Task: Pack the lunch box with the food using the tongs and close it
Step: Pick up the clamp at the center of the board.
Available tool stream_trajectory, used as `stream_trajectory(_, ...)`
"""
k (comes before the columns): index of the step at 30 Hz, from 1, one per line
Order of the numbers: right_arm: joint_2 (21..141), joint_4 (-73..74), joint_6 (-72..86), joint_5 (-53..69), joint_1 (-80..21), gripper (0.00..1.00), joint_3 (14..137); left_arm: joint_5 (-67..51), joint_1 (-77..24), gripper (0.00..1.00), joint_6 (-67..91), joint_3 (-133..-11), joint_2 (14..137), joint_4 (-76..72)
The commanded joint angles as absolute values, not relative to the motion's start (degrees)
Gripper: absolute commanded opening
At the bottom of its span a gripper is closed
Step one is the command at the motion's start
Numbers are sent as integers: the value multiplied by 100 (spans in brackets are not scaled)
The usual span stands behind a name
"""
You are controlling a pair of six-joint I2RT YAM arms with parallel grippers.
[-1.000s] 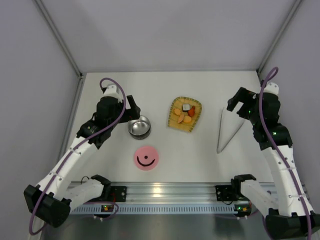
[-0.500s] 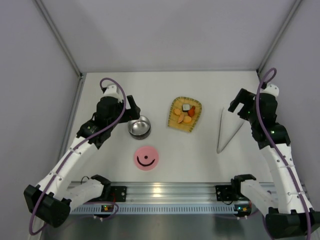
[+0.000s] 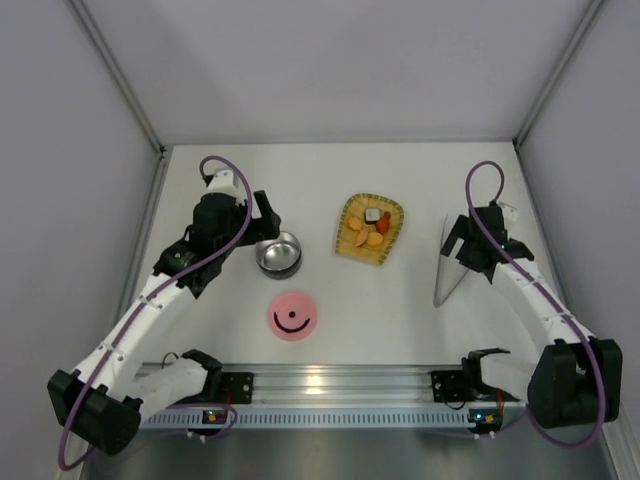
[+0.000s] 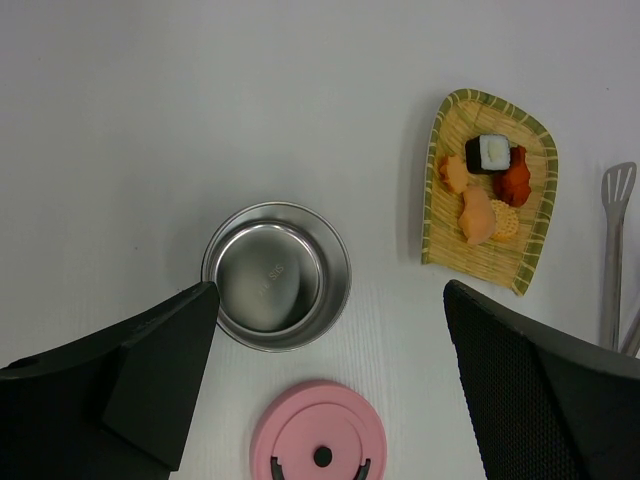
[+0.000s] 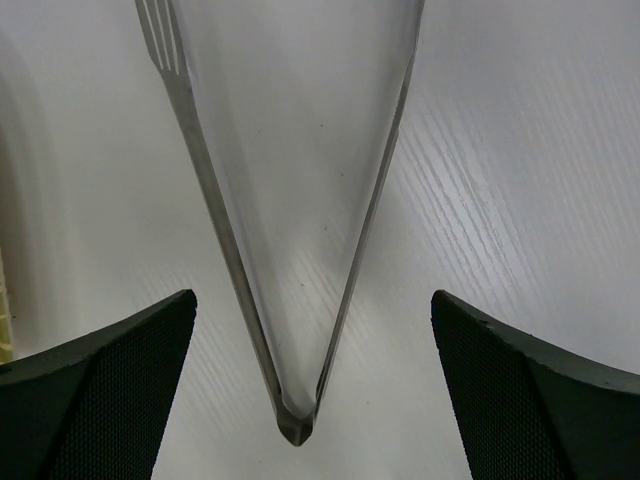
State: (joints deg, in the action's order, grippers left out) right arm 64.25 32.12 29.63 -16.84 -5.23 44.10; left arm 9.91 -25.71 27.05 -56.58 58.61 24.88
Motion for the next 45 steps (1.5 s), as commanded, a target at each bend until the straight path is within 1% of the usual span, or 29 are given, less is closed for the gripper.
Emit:
stream_trajectory(1, 6556, 2576, 3146, -1899, -536, 99, 4307, 984, -2602, 99, 2663, -5660, 5757, 2382)
stream_trajectory(11, 7075, 2206, 3225, -1784, -729, 99, 4087, 1002, -2602, 99, 2681, -5625, 5757, 2382)
stream_trajectory(21, 7400, 2189, 3603, -2206, -1221, 99, 4034, 1055, -2593, 99, 2654, -5634, 5722, 2434)
stream_trajectory(27, 7444, 2136, 3788, -2417, -1213, 99, 3885, 1081, -2602, 99, 2637, -5634, 5687, 2461)
stream_trajectory(45, 7928, 1547, 3648, -2277, -1213, 99, 3727, 1072, -2593, 99, 2628, -5607, 5687, 2470)
